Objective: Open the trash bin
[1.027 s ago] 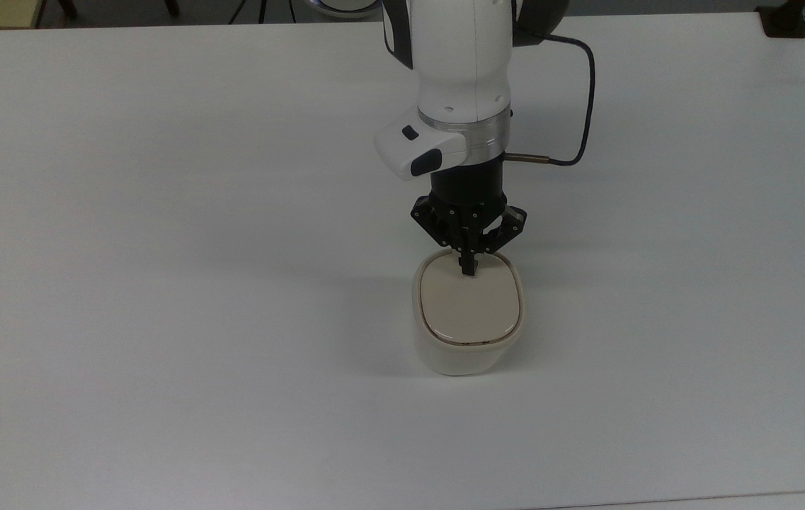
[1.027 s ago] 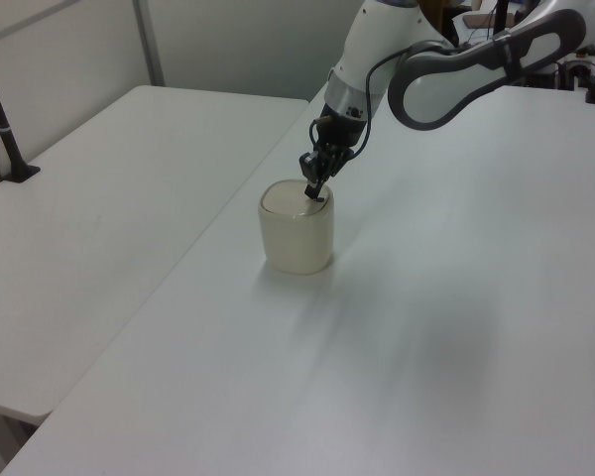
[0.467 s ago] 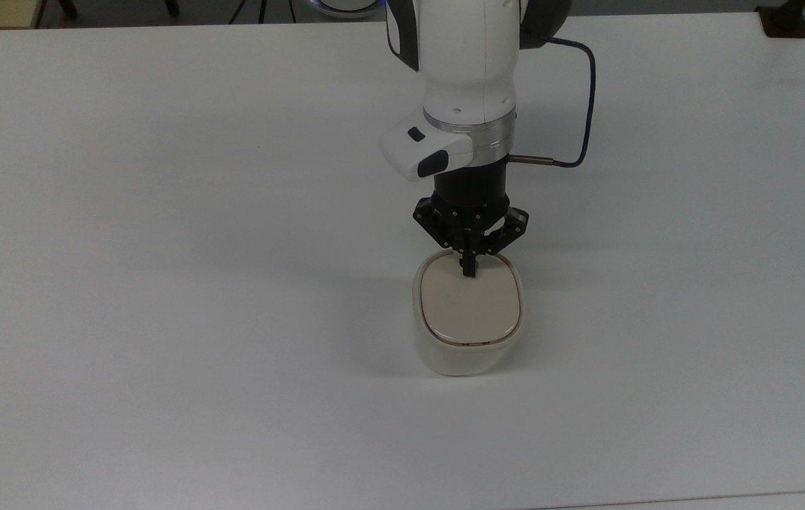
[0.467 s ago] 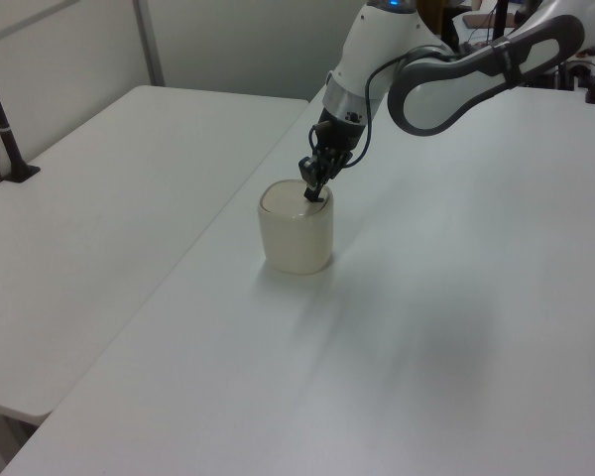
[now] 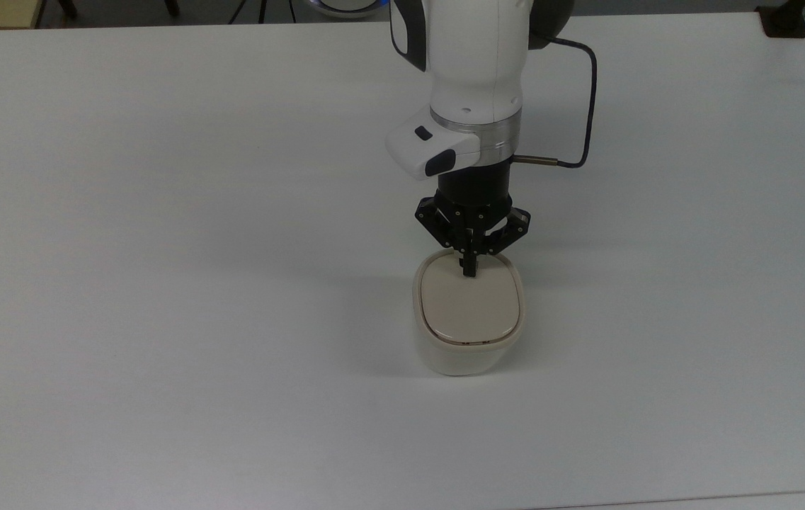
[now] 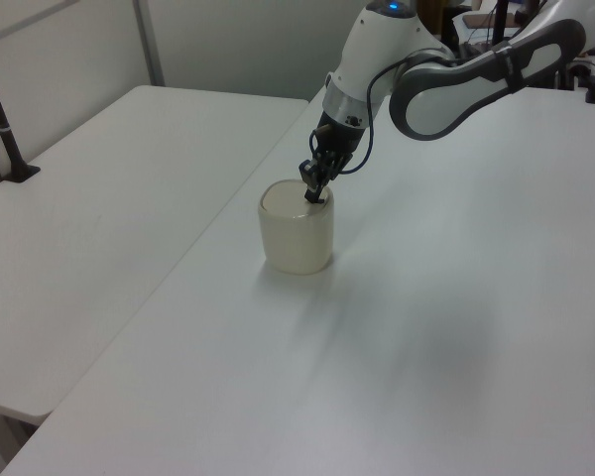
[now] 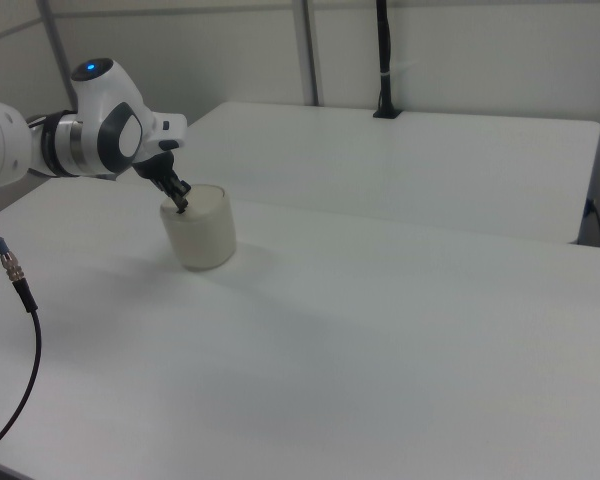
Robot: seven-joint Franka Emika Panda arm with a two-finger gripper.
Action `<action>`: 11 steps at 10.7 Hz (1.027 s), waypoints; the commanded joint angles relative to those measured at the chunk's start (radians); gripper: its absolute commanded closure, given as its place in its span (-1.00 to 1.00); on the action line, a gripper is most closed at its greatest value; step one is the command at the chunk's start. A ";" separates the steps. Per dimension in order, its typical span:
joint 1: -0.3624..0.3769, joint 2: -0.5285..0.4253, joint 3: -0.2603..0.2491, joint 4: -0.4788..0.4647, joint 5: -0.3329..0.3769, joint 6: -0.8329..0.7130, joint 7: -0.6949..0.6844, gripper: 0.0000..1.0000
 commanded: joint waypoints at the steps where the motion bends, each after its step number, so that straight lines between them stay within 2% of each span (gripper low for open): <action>1: -0.001 -0.058 -0.005 -0.032 0.002 -0.006 0.030 1.00; 4: -0.027 -0.194 -0.007 -0.011 0.016 -0.176 0.041 1.00; 5: -0.040 -0.233 -0.005 -0.011 0.016 -0.230 0.041 0.88; 6: -0.049 -0.263 -0.005 -0.011 0.018 -0.300 0.039 0.23; 7: -0.051 -0.294 -0.005 -0.011 0.018 -0.375 0.036 -0.54; 8: -0.057 -0.322 -0.005 -0.011 0.021 -0.435 0.036 -0.81; 9: -0.075 -0.352 -0.005 -0.011 0.048 -0.486 0.033 -1.00; 11: -0.119 -0.421 -0.005 -0.015 0.096 -0.598 -0.058 -1.00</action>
